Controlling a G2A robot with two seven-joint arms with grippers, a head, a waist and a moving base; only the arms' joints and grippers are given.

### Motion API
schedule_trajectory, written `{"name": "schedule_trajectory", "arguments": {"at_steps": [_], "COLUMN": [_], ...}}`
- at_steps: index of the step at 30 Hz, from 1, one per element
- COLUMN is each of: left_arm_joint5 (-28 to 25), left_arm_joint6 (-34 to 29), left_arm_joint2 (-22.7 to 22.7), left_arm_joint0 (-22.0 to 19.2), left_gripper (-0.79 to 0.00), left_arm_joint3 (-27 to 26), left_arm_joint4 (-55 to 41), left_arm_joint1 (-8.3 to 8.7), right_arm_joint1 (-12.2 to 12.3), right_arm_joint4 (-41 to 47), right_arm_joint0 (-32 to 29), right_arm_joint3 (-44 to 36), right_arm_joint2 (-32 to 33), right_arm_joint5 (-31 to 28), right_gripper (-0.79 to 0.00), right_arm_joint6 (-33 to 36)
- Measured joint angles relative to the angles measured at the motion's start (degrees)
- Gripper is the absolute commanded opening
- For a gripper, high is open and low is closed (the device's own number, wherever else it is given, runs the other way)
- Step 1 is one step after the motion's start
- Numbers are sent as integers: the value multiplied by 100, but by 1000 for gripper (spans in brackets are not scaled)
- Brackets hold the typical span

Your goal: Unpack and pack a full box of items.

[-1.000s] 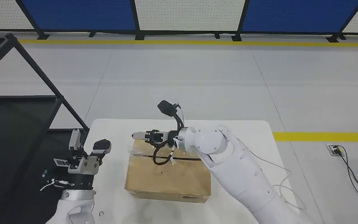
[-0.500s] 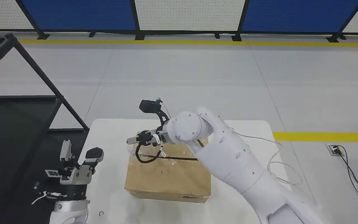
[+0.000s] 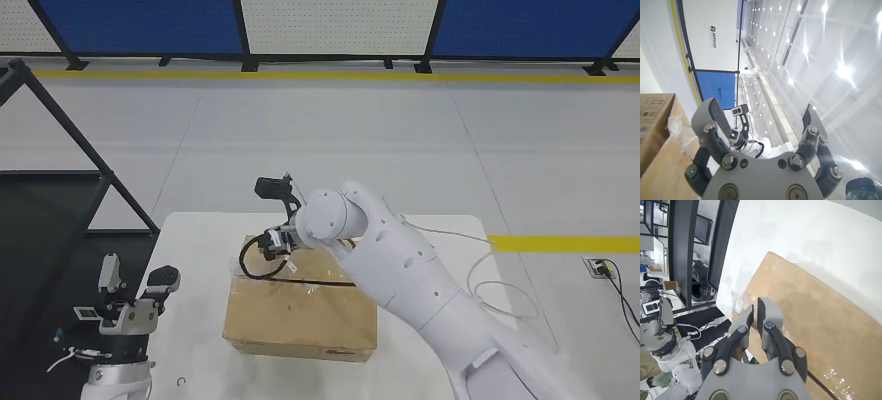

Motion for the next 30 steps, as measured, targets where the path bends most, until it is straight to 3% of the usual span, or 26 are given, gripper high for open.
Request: {"name": "schedule_trajectory", "arguments": {"at_steps": [9,13,14,19,24,30], "left_arm_joint5": [-19,-16,-14,-19,12,88], "left_arm_joint6": [-17,-17,-22,-31,-22,-51], "left_arm_joint2": [-7,0,0,11,60,182], "left_arm_joint0": [26,29,29,23,-5,-95], "left_gripper": [0,0,0,0,0,0], "left_arm_joint3": [11,14,12,11,39,84], "left_arm_joint4": [6,6,9,23,60,166], "left_arm_joint1": [2,2,3,4,4,6], "right_arm_joint1": [-202,-277,-296,-353,-343,-181], "right_arm_joint4": [50,59,63,85,216,595], "right_arm_joint0": [139,178,190,214,129,-284], "right_arm_joint3": [445,616,662,823,950,1002], "right_arm_joint2": [-73,-84,-82,-45,129,585], "right_arm_joint5": [72,32,4,-122,-473,-1345], "right_gripper": [-597,-693,-776,-785,-785,-785], "right_arm_joint6": [199,202,207,163,-160,-861]}}
